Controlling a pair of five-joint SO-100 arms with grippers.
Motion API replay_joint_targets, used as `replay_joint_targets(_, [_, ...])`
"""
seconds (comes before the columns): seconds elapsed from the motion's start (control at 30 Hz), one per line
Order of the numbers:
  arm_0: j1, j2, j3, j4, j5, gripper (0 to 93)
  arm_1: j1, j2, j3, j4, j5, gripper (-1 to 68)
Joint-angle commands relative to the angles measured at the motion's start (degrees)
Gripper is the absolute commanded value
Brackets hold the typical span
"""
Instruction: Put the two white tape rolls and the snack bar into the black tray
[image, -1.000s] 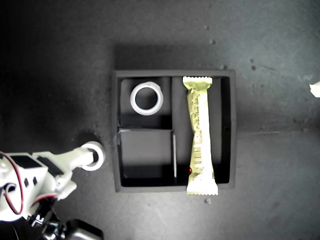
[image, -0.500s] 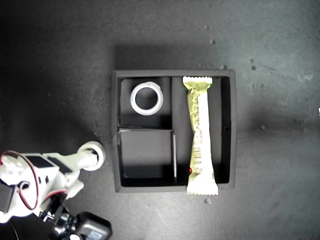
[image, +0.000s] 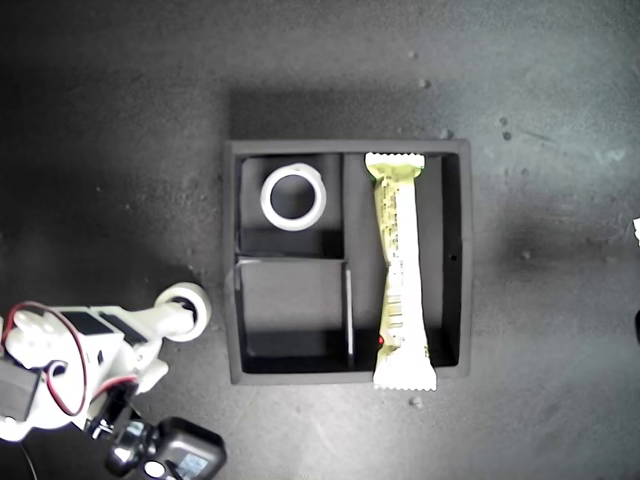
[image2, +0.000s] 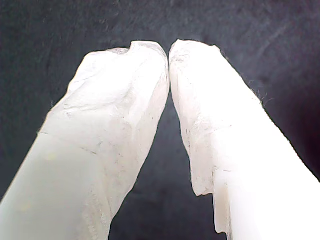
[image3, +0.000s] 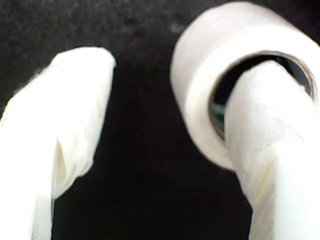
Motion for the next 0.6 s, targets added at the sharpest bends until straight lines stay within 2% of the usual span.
replay_joint_targets(0.0, [-0.7, -0.7, -0.2, -1.1, -0.7, 17.2, -0.6, 1.3, 0.2, -1.1, 0.5, -0.1])
replay_joint_targets(0.2, [-2.9, -6.4, -0.1, -1.8, -1.7, 15.3, -0.3, 2.8, 3.5, -1.3, 4.6, -0.1])
replay_joint_targets(0.33, [-6.1, -10.8, -0.4, -1.3, -2.8, 3.7, -0.4, 12.7, 9.0, -1.8, 9.6, -0.2])
replay_joint_targets(0.43, [-7.6, -8.5, -2.2, 4.2, -2.9, 0.6, -0.6, 24.3, 18.1, -5.0, 13.5, -0.3])
replay_joint_targets(0.57, [-9.3, -4.1, -14.9, 20.7, 1.4, 0.1, -1.9, 34.7, 33.5, -16.3, 16.7, -0.3])
